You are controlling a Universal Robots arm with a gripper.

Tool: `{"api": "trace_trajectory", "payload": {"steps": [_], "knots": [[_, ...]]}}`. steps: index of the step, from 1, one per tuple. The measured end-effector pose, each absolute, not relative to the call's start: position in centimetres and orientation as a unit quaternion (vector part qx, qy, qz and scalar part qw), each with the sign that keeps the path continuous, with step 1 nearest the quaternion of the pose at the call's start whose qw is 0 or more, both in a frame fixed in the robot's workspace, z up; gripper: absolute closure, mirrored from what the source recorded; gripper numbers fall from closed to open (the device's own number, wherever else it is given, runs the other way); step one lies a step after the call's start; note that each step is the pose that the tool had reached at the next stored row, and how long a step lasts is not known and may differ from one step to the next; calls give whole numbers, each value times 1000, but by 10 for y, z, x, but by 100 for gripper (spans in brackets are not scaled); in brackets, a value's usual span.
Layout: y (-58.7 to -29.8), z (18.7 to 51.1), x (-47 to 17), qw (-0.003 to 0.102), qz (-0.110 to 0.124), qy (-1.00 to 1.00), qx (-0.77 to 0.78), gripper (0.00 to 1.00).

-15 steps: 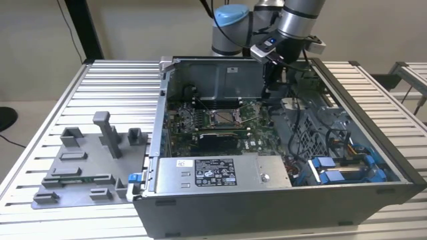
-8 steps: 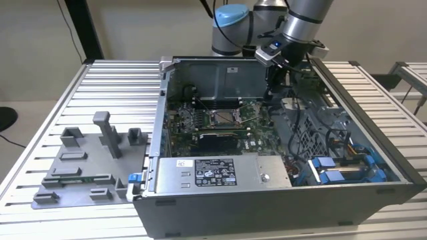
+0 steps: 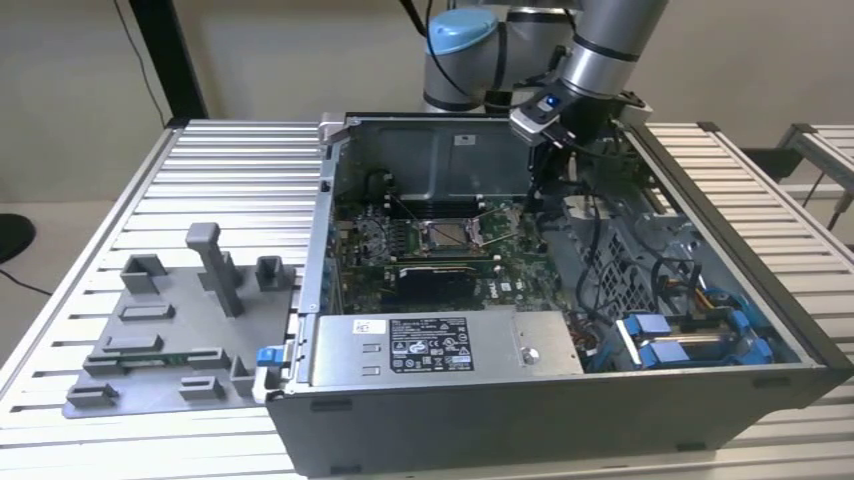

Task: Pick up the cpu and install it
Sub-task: 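Place the cpu into insertion slot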

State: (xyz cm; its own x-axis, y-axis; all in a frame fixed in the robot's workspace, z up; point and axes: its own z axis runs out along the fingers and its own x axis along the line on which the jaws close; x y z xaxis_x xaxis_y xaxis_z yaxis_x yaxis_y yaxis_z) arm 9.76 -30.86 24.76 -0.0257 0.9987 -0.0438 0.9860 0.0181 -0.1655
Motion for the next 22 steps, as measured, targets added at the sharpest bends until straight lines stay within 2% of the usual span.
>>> {"api": "trace_trajectory", "payload": {"steps": [16,22], "knots": [[-309,219,98,44,78,-719,-690,100],[-309,216,99,56,89,-718,-688,100]]}}
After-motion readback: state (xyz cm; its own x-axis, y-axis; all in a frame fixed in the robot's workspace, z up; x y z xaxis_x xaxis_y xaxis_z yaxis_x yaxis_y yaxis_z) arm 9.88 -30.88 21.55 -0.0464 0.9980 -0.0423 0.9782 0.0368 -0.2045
